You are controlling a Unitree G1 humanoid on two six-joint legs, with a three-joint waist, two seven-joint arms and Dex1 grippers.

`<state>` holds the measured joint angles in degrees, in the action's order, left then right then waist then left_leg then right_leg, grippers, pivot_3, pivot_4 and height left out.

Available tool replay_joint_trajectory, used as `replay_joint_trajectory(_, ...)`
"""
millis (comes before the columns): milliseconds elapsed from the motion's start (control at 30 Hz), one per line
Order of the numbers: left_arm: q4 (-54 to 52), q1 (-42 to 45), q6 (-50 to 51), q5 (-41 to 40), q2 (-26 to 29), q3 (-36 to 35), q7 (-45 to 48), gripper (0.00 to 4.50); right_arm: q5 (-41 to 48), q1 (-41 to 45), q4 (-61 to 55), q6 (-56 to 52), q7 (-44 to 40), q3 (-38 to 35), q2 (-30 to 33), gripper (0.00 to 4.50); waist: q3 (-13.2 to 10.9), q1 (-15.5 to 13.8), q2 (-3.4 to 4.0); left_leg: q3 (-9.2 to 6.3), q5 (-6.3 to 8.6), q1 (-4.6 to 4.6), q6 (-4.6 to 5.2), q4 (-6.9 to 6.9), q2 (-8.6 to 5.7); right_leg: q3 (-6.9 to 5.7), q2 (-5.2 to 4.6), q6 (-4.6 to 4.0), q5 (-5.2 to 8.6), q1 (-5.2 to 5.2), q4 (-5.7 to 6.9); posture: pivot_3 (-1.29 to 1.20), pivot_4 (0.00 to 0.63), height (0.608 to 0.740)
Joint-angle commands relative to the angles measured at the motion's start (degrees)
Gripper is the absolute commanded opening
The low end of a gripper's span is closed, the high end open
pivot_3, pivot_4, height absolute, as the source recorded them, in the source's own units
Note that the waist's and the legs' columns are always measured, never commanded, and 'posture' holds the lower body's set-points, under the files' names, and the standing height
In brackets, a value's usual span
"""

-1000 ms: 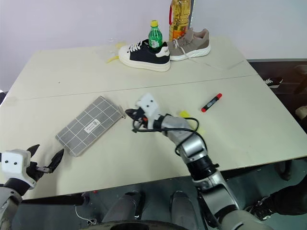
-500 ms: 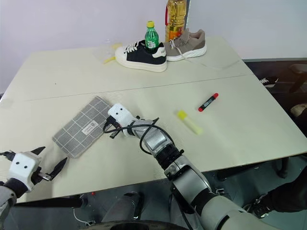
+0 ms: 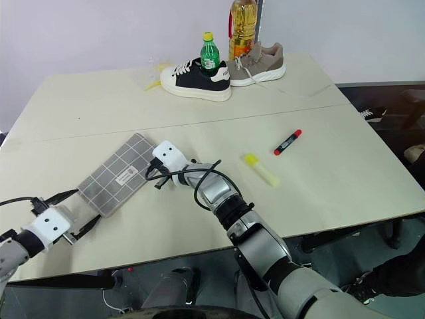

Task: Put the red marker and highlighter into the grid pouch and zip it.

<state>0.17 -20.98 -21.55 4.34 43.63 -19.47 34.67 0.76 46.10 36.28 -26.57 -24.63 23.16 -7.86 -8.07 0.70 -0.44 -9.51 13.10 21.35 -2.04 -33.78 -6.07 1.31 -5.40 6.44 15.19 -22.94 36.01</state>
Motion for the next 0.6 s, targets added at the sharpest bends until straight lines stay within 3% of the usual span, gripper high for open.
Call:
replay_joint_trajectory(33, 4.59, 2.39, -4.32, 3.45, 1.92, 2.4, -0.91, 4.5, -0.39, 1.73, 1.04, -0.49, -0.17, 0.15, -4.98, 0.04, 0.01, 0.0, 0.04, -0.02, 0.0, 0.0, 0.0, 0.0, 0.0, -0.01, 0.0, 0.0, 0.0, -0.01, 0.02, 0.0, 0.15, 0.74)
replay_joint_trajectory(167, 8.01, 5.89, -9.71, 4.91, 2.81, 5.83, -0.72, 4.5, -0.45, 1.44, 0.61, -0.07, -0.39, 0.36, -4.99, 0.04, 0.01, 0.08, 0.07, -0.04, -0.01, 0.0, 0.0, 0.0, 0.0, 0.0, 0.03, 0.06, -0.03, -0.03, 0.05, 0.0, 0.15, 0.74)
replay_joint_trajectory(233, 9.24, 7.35, -11.44, 5.55, 2.61, 7.08, -1.28, 3.97, -0.48, 1.37, 0.51, 0.16, -0.51, 0.43, -5.03, 0.0, 0.01, 0.1, 0.08, -0.03, -0.01, 0.0, -0.01, 0.0, -0.01, 0.0, 0.02, 0.14, -0.07, -0.03, 0.05, 0.0, 0.15, 0.74)
replay_joint_trajectory(367, 11.04, 9.57, -13.12, 5.97, 2.35, 9.17, -1.94, 3.97, -0.62, 1.23, 0.37, 0.62, -0.67, 0.42, -5.09, 0.0, 0.01, 0.06, 0.09, -0.04, -0.01, 0.0, -0.01, 0.0, -0.01, 0.0, 0.03, 0.16, -0.09, -0.05, 0.06, 0.0, 0.15, 0.74)
replay_joint_trajectory(467, 11.7, 10.17, -13.9, 5.95, 2.45, 10.13, -2.08, 3.22, -0.7, 1.03, 0.04, 0.69, -0.71, 0.44, -4.98, 0.0, 0.01, 0.21, 0.08, -0.04, -0.01, 0.01, -0.01, 0.0, -0.01, 0.0, 0.02, 0.17, -0.09, -0.05, 0.05, 0.0, 0.15, 0.74)
replay_joint_trajectory(600, 12.38, 10.56, -14.89, 4.69, 2.45, 10.76, -2.35, 1.12, -0.73, 0.68, -0.74, 0.95, -1.0, 0.63, -4.62, 0.0, 0.01, 0.28, 0.08, -0.04, -0.01, 0.04, -0.01, 0.02, -0.01, 0.0, 0.03, 0.18, -0.09, -0.1, 0.06, 0.0, 0.15, 0.74)
